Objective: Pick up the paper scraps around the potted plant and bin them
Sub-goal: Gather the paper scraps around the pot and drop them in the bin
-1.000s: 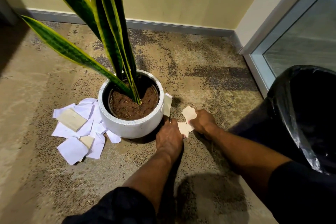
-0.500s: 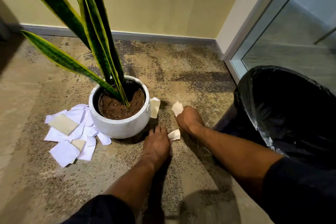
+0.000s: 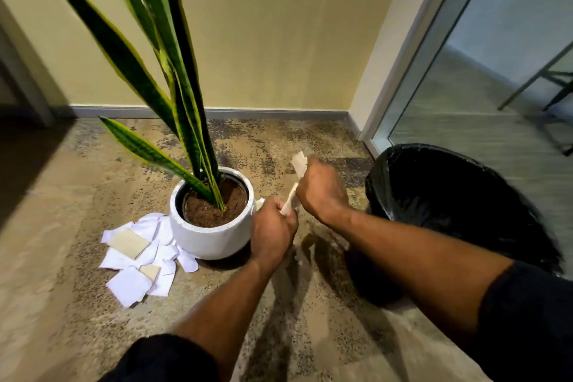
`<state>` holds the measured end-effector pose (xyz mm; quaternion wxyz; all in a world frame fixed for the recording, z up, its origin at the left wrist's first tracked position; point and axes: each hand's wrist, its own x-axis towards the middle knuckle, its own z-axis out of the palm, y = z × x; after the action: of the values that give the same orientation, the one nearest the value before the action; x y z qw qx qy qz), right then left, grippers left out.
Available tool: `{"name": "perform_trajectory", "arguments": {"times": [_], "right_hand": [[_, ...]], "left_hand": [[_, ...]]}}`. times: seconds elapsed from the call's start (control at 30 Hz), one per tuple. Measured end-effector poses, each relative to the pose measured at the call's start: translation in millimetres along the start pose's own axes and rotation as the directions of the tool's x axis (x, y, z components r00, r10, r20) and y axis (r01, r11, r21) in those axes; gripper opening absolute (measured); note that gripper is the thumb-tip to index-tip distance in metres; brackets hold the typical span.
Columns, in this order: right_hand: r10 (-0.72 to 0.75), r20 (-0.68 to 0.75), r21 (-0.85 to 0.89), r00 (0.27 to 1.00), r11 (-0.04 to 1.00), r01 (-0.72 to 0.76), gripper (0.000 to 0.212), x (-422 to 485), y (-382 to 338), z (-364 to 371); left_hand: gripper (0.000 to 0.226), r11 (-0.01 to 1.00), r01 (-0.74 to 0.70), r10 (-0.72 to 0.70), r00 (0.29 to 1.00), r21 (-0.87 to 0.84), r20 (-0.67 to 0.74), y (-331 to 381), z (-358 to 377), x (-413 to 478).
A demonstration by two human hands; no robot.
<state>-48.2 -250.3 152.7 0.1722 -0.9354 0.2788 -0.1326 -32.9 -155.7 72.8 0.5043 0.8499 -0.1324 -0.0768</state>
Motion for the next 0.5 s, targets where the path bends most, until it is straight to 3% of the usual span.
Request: {"name": "perform_trajectory", "arguments": {"times": [0.1, 0.23, 0.4, 0.5], "right_hand": [[0.010, -0.113, 0.015, 0.994, 1.000, -0.008, 0.021, -2.3, -2.2, -38.2], [0.076, -0.228, 0.015, 0.971, 0.997, -0.074, 0.029, 1.7, 5.9, -105.9], [0.306, -0.020, -0.059, 0.952, 0.950, -0.306, 0.029, 11.0, 30.0, -188.3], [0.342, 0.071, -0.222, 0.937, 0.921, -0.320, 0.028, 7.1, 47.4, -214.4]], "left_hand": [[0.025, 0.999, -0.037, 0.037, 0.999, 0.000, -0.023, 32.5, -10.5, 4.7], [0.018, 0.983, -0.186, 0.186, 0.982, -0.004, -0.046, 80.6, -19.4, 8.0], [0.019, 0.928, -0.371, 0.372, 0.928, 0.039, -0.010, 144.1, -9.4, -3.4], [0.015, 0.907, -0.407, 0.407, 0.913, 0.109, 0.022, 168.0, 7.5, -14.4]]}}
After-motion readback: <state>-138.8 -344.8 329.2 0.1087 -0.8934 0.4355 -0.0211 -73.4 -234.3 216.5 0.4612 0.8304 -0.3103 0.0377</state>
